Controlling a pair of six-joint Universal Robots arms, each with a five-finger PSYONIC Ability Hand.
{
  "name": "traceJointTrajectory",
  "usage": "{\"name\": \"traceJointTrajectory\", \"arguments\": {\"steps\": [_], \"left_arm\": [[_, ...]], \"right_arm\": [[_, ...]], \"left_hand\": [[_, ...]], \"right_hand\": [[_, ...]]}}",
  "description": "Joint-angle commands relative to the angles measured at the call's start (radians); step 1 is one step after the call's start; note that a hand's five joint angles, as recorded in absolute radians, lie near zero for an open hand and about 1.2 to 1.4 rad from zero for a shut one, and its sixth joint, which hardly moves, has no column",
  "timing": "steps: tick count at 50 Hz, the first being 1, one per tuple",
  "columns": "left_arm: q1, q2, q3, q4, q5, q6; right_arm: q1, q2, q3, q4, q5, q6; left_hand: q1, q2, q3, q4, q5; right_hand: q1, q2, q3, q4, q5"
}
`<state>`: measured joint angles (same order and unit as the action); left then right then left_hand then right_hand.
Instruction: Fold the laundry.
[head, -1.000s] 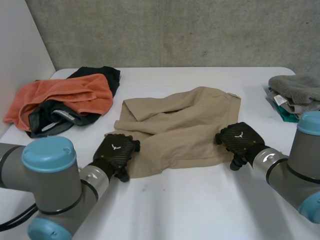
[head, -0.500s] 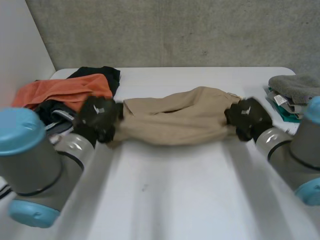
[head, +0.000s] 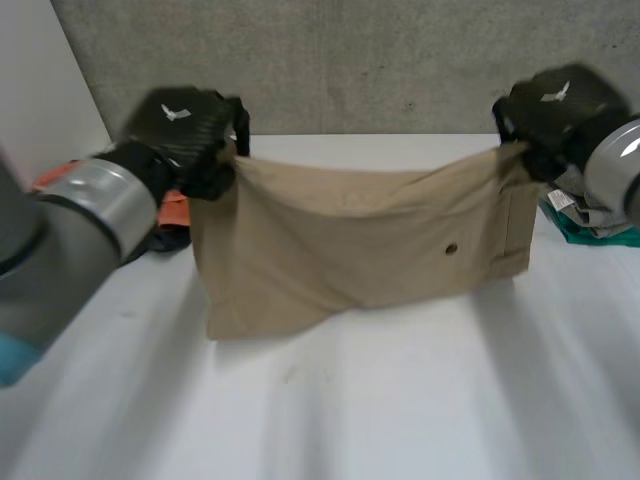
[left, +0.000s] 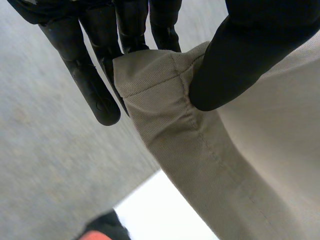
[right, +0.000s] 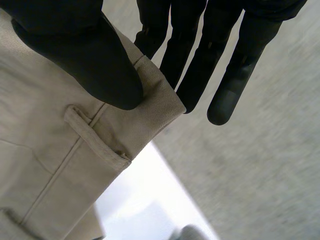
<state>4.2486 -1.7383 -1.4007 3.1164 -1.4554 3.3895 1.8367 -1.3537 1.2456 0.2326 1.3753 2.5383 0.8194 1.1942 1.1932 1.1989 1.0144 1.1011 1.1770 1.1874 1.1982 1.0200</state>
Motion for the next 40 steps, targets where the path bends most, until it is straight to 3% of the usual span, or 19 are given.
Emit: {"name": "traceJointTrajectory", "arguments": {"steps": [1, 5, 6, 13, 15, 18, 28, 40], "left_arm": [[0.013, -0.299, 0.231, 0.024, 0.003, 0.019], [0.040, -0.392, 0.411, 0.111, 0.004, 0.025], [0.045, -0.398, 0.443, 0.146, 0.004, 0.024], [0.042, -0.379, 0.522, 0.637, -0.014, 0.013], [0.037, -0.339, 0.490, 0.733, -0.016, 0.013], [0.040, -0.282, 0.450, 0.731, -0.016, 0.011], [0.010, -0.176, 0.132, 0.545, -0.033, 0.016], [-0.052, -0.214, -0.253, 0.482, -0.036, 0.031]], "right_arm": [[0.010, 0.214, -0.078, -0.104, 0.103, 0.004], [0.022, 0.271, -0.149, -0.289, 0.180, 0.011], [0.030, 0.277, -0.184, -0.399, 0.194, 0.031], [0.039, 0.265, -0.247, -0.927, 0.176, 0.178], [0.038, 0.258, -0.250, -0.979, 0.150, 0.183], [0.036, 0.265, -0.270, -0.983, 0.113, 0.189], [0.038, 0.321, -0.201, -0.836, 0.070, 0.189], [0.026, 0.415, 0.124, -0.656, 0.027, 0.113]], "left_hand": [[0.577, 0.202, 0.203, 0.197, 0.207], [0.577, 0.202, 0.203, 0.197, 0.207], [0.577, 0.202, 0.203, 0.197, 0.207], [0.577, 0.202, 0.203, 0.197, 0.207], [0.577, 0.202, 0.203, 0.197, 0.207], [0.577, 0.202, 0.203, 0.197, 0.207], [0.577, 0.202, 0.203, 0.197, 0.207], [0.577, 0.202, 0.203, 0.197, 0.207]], "right_hand": [[0.295, 0.219, 0.209, 0.198, 0.202], [0.295, 0.219, 0.209, 0.198, 0.202], [0.295, 0.219, 0.209, 0.198, 0.202], [0.295, 0.219, 0.209, 0.198, 0.202], [0.295, 0.219, 0.209, 0.198, 0.202], [0.295, 0.219, 0.209, 0.198, 0.202], [0.295, 0.219, 0.209, 0.198, 0.202], [0.295, 0.219, 0.209, 0.198, 0.202]]}}
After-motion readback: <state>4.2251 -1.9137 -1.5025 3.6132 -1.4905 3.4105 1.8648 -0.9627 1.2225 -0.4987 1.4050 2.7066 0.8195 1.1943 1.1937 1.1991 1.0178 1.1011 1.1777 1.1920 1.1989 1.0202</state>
